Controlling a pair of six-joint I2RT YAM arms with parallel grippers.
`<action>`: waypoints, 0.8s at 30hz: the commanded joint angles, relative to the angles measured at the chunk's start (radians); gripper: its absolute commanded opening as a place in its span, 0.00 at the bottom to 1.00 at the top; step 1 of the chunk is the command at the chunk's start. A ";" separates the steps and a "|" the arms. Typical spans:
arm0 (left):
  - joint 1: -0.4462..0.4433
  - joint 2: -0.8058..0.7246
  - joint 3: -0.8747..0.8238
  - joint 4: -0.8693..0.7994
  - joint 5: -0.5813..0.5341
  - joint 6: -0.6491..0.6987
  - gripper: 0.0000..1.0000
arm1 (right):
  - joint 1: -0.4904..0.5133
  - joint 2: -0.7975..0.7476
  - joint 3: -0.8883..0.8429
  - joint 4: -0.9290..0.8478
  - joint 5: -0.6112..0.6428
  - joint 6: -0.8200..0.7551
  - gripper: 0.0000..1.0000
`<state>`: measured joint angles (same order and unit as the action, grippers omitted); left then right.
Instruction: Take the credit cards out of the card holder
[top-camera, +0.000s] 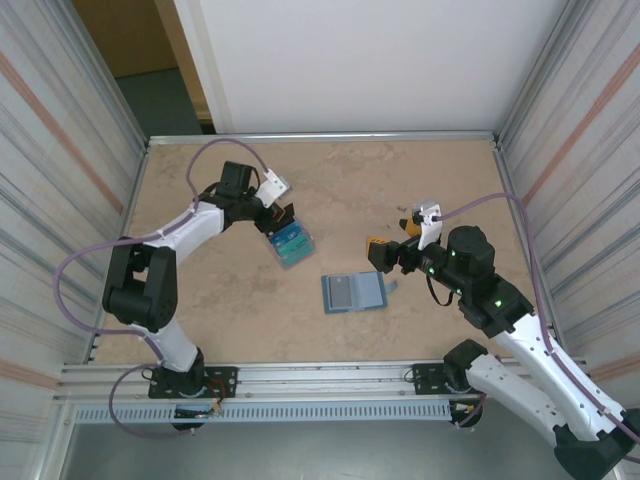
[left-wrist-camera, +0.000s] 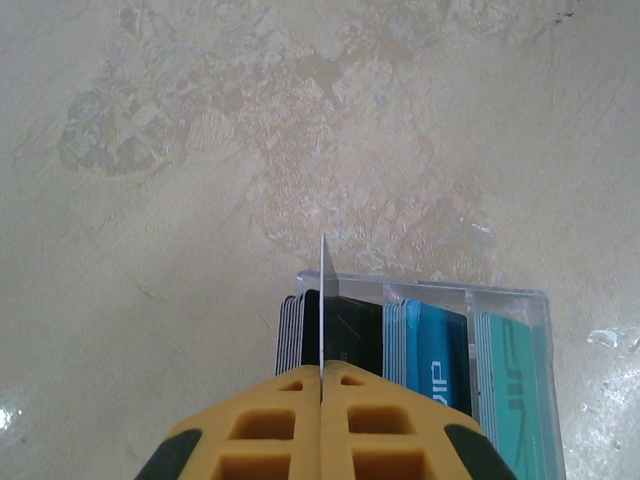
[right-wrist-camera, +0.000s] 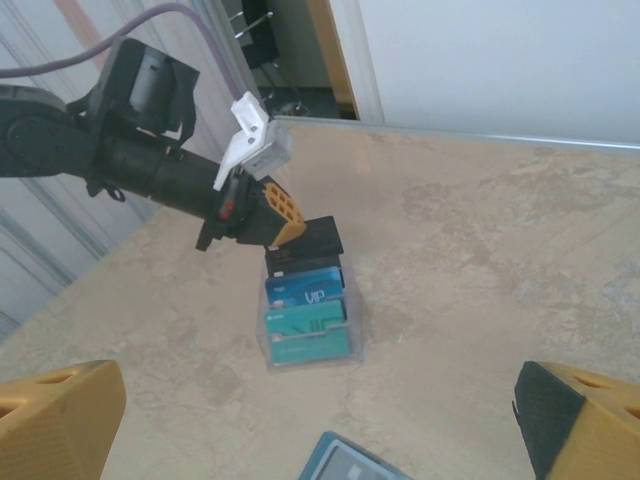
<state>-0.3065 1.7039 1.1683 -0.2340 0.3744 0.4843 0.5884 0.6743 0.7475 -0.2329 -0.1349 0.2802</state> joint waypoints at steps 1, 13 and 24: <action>0.010 0.028 0.031 -0.010 0.007 0.026 0.00 | -0.008 -0.002 0.007 0.003 -0.020 0.017 0.99; 0.009 -0.009 0.009 -0.069 -0.009 0.063 0.00 | -0.007 0.010 0.005 -0.001 0.009 0.020 0.99; 0.009 0.027 0.016 -0.074 -0.024 0.074 0.00 | -0.007 0.017 0.018 -0.004 -0.001 0.031 0.99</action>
<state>-0.3065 1.7279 1.1835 -0.2867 0.3660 0.5320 0.5869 0.6926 0.7475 -0.2329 -0.1341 0.2855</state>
